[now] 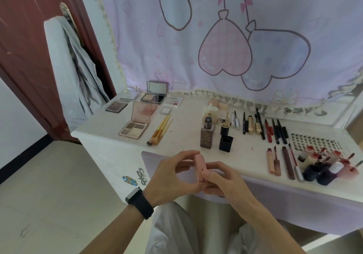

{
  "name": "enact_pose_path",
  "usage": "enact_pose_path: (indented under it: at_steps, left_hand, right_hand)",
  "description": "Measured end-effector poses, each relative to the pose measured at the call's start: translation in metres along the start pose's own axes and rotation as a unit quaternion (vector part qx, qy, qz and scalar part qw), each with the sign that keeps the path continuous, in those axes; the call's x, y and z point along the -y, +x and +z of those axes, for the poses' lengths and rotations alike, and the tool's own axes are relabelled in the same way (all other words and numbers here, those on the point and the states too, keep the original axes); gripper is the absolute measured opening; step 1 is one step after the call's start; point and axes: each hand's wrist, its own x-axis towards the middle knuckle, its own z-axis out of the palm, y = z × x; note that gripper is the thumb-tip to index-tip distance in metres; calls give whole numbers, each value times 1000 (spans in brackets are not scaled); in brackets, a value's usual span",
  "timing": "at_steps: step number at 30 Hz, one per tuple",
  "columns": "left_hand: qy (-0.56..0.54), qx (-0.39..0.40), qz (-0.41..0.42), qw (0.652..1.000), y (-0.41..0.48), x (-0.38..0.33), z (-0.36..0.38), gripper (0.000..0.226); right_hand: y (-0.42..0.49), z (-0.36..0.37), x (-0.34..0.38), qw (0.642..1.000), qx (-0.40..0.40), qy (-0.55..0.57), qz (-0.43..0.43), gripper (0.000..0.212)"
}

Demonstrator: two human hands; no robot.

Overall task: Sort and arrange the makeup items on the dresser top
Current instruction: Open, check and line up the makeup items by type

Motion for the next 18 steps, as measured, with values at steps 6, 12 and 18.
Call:
enact_pose_path:
  at_steps: [6, 12, 18]
  left_hand:
    - [-4, -12, 28, 1000, -3, 1, -4, 72]
    - [52, 3, 42, 998, -6, 7, -11, 79]
    - [-28, 53, -41, 997, -7, 2, -18, 78]
  right_hand:
    - [0, 6, -5, 999, -20, -14, -24, 39]
    - [5, 3, -6, 999, 44, 5, 13, 64]
    - [10, 4, 1, 994, 20, -84, -65, 75]
